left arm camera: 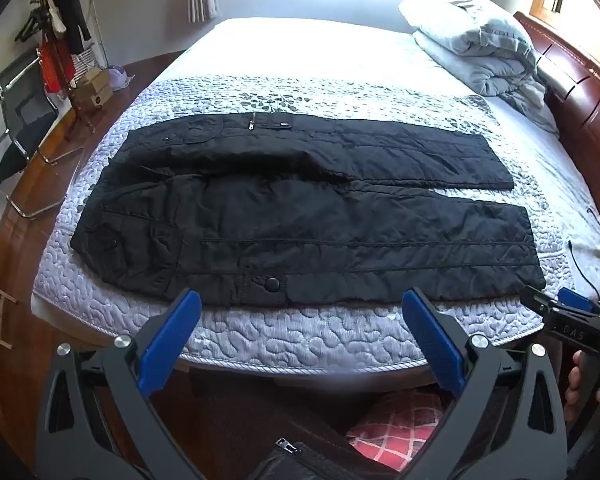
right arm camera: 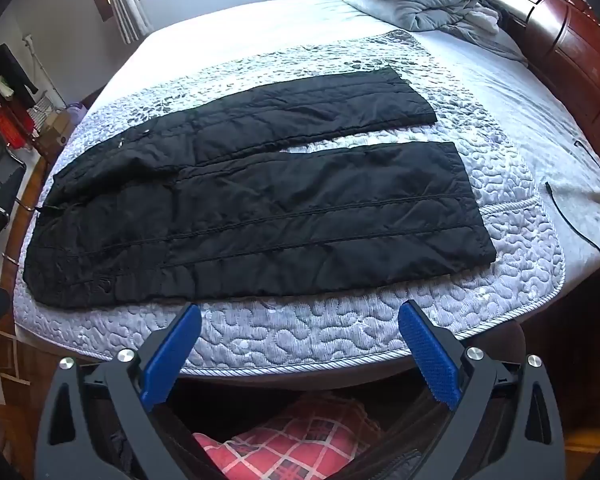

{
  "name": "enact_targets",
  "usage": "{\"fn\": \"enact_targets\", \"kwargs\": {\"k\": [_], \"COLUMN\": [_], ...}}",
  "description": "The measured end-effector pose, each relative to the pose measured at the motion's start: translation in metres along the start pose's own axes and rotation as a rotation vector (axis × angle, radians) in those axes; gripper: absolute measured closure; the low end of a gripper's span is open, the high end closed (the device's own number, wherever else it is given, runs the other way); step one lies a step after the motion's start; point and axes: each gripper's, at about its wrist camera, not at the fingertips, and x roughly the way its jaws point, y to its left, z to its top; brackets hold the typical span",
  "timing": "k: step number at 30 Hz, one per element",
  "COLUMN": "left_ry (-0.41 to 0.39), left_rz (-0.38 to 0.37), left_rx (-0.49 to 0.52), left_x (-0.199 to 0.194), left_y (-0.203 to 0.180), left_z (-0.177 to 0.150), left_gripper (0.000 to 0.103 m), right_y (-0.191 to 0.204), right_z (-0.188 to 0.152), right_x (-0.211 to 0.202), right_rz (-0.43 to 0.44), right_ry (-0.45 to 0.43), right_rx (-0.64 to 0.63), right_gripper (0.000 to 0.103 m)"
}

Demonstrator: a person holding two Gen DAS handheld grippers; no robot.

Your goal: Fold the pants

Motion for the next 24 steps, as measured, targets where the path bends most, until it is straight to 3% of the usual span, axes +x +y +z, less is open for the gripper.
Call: {"fn": "enact_targets", "kwargs": {"k": [24], "left_ry": [-0.002], "left_rz": [0.014], "left_rx": [0.004], "left_x": [0.0011], "left_y": [0.0043], "left_z": [-0.0033], "left_gripper": [0.003], "right_y": [0.0049], "right_z": [0.0019], "right_x": [0.0014], "right_rz": [-0.003], "right_ry": [0.001], "right_rx": [-0.008], "right_gripper": [0.004]}}
